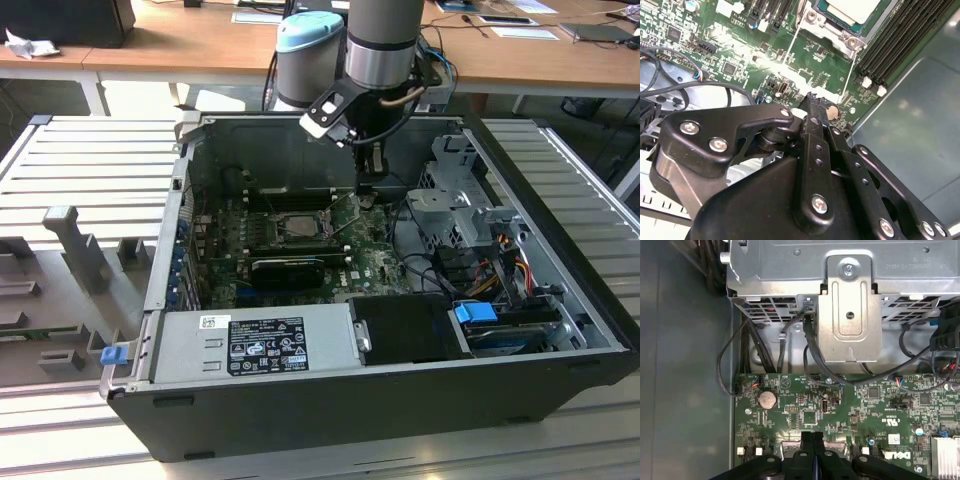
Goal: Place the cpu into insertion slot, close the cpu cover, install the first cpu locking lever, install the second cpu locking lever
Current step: 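Close the cpu cover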
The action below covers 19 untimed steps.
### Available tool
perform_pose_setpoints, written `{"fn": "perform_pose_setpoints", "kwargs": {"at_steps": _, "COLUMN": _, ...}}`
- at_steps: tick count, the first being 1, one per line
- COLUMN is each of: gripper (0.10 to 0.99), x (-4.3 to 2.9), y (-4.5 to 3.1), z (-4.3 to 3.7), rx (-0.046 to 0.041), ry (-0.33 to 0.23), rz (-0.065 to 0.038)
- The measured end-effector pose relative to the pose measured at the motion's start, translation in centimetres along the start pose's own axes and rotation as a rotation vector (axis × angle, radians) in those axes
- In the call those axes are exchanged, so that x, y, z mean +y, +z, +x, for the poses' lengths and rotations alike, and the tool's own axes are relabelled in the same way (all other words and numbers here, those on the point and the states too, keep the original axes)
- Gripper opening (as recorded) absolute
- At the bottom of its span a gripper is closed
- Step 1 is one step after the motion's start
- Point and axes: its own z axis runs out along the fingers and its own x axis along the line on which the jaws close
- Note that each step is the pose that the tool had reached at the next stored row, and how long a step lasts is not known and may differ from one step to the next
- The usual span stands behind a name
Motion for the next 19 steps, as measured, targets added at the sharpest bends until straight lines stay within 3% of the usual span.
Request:
{"fn": "perform_pose_setpoints", "kwargs": {"at_steps": 7, "gripper": 0.106, "x": 1.05, "y": 0.41, "z": 0.00, "rx": 0.0001, "ry": 0.000, "rz": 0.000}}
{"fn": "perform_pose_setpoints", "kwargs": {"at_steps": 13, "gripper": 0.106, "x": 1.35, "y": 1.94, "z": -0.06, "rx": -0.0001, "ry": 0.000, "rz": 0.000}}
{"fn": "perform_pose_setpoints", "kwargs": {"at_steps": 19, "gripper": 0.106, "x": 1.34, "y": 1.94, "z": -0.06, "rx": 0.0001, "ry": 0.000, "rz": 0.001}}
